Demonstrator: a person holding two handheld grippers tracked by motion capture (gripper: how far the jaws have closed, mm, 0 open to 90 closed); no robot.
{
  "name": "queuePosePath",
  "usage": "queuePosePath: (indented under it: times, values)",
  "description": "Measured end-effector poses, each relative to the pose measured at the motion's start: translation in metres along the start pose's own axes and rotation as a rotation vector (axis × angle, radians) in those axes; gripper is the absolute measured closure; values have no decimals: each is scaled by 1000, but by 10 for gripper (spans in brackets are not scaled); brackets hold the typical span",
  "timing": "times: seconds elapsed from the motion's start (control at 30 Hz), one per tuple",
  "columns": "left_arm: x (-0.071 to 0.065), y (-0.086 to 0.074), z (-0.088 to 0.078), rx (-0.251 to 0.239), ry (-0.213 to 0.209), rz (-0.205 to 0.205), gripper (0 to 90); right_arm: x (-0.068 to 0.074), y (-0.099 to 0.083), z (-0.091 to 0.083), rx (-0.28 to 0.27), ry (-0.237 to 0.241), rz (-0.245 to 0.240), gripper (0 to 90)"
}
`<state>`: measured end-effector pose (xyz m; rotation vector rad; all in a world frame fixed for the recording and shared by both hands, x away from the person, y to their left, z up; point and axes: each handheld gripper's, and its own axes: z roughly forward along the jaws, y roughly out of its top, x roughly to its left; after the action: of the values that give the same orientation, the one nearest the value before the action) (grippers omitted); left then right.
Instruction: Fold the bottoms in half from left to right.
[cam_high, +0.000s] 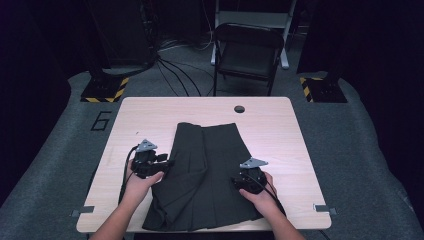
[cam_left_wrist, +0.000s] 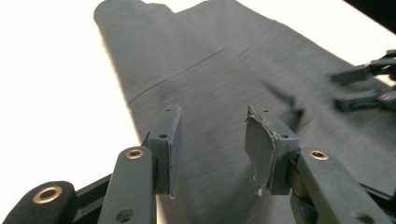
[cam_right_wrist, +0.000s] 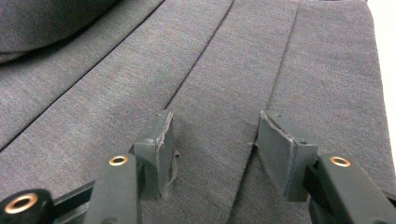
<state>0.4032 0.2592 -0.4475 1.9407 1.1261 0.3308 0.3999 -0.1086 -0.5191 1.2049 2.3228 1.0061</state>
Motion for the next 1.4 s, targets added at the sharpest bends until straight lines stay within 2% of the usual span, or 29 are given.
queuePosePath:
  times: [0.07,0.13,0.3,0.5,0.53,0.83,0.87,0.9,1.1,1.17,1.23,1.4]
  values:
    - [6,-9,-3,-2,6,-29,563,0,0,0,-1,0,2,460]
    - [11,-15,-5,11,9,-23,564,0,0,0,-4,0,3,460]
    - [17,-32,-4,7,3,-50,558,0,-1,0,-14,-2,-2,459]
    - [16,-37,-2,-11,-3,-58,553,0,-1,0,-9,0,-2,458]
    - [16,-37,-2,-1,-11,-56,553,0,-1,0,-10,0,-3,458]
    - [3,-41,7,18,-49,-39,554,0,-2,1,-19,0,0,454]
    - [0,-41,9,6,-51,-40,554,0,-2,1,-19,0,0,453]
    - [-2,-40,9,20,-62,-29,554,0,-2,1,-19,0,-1,452]
    - [-20,-37,13,16,-104,26,555,-1,-2,1,-21,1,-2,449]
    - [-25,-36,14,23,-126,42,555,-1,-2,1,-21,1,-2,449]
    - [-27,-37,16,22,-131,65,555,-1,-2,1,-22,1,-2,448]
    - [-30,-38,17,38,-141,55,555,-1,-2,1,-22,2,-4,447]
